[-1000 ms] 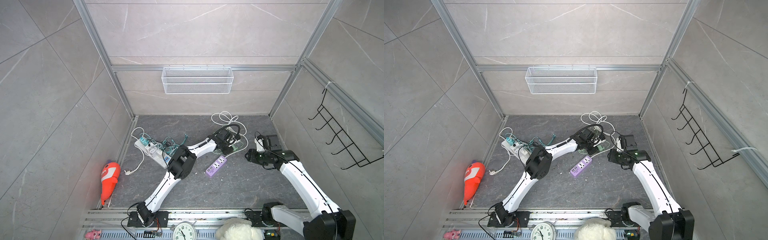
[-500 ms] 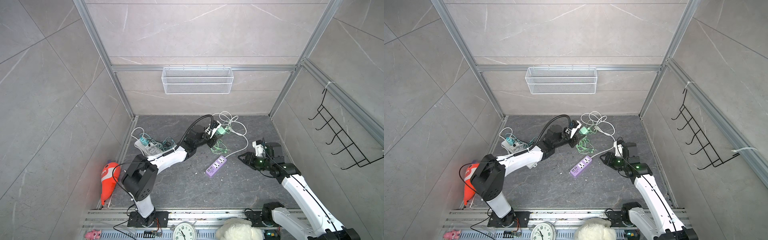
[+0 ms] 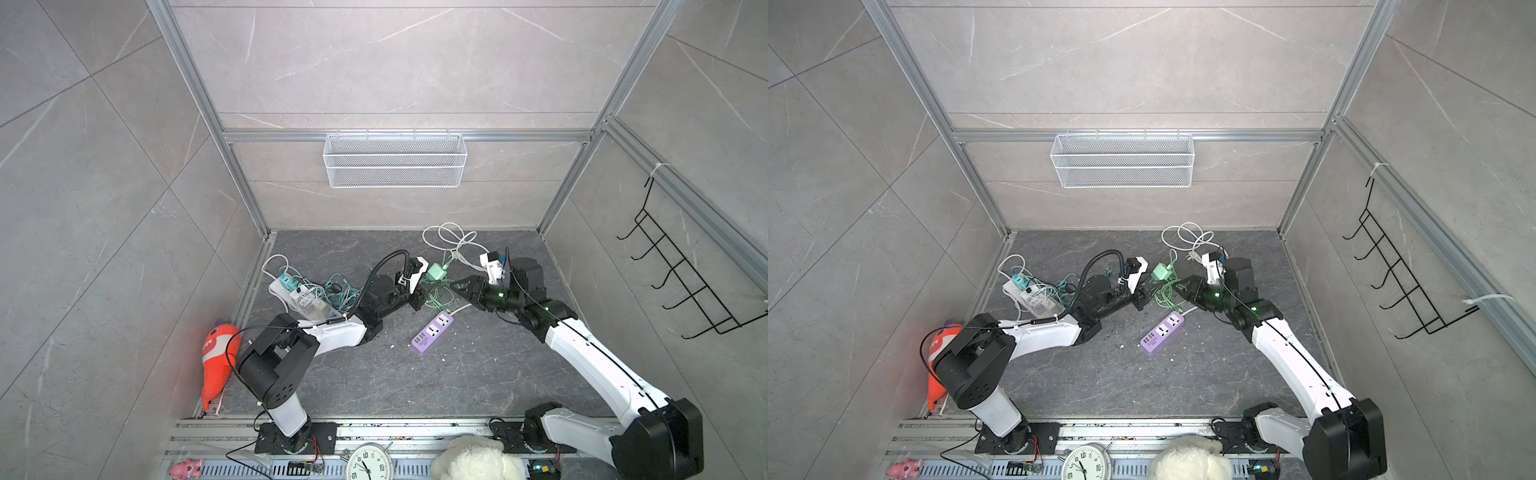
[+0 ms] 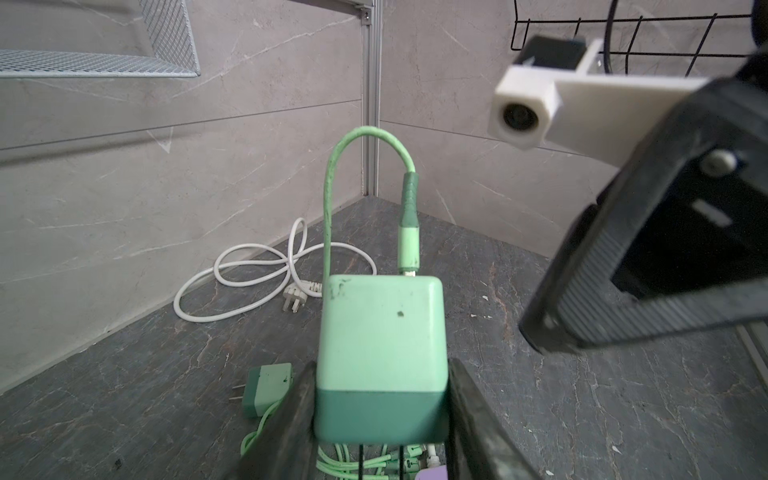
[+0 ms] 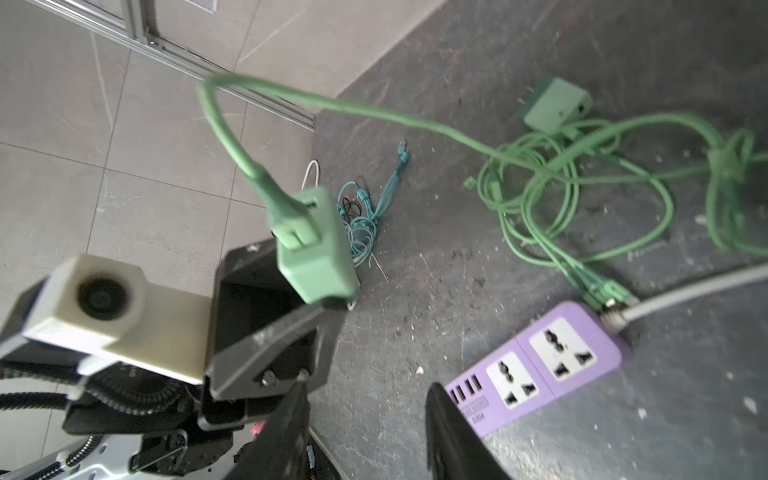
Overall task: Insert the plug
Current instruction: 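Lift the green charger with the left gripper toward the right gripper, then grasp the green charger with the right gripper while left gripper releases it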
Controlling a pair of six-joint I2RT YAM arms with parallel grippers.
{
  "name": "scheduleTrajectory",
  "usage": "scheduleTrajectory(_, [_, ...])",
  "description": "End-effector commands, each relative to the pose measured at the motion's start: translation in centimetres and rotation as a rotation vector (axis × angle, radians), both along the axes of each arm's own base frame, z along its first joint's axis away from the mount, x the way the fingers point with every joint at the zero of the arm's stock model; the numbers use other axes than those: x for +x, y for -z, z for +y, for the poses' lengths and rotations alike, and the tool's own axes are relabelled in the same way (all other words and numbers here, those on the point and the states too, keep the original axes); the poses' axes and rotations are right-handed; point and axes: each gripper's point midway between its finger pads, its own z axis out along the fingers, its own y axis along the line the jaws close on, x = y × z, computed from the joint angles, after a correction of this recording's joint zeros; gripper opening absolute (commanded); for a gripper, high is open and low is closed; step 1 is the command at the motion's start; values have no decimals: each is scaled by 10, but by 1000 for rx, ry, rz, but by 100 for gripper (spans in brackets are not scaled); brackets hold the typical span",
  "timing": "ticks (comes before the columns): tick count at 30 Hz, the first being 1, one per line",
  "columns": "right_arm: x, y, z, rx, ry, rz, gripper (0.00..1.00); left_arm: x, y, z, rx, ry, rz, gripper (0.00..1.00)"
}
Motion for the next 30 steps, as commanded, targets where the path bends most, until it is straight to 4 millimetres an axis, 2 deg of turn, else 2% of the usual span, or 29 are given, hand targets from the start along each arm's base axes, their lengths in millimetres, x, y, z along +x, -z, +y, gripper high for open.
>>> scheduleTrajectory(1, [12,-11,8,-26,-48,-46,48,-6,-40,5,-105,1,-86,17])
scheduleTrajectory(5, [24,-14,19,-38,-91,-45,48,-9,-39,7,-103,0,-85,17])
scheduleTrajectory(12, [28,-13,40,-92,-153,-38,46,-10,-40,10,-99,-9,-91,17])
scheduleTrajectory(22, [31,-2,54,-131,-197,-12,45,-13,-44,12,-98,-3,-100,16])
scheduleTrajectory(30, [37,-8,62,-112,-212,-32,43,-13,-38,8,-88,16,-80,16])
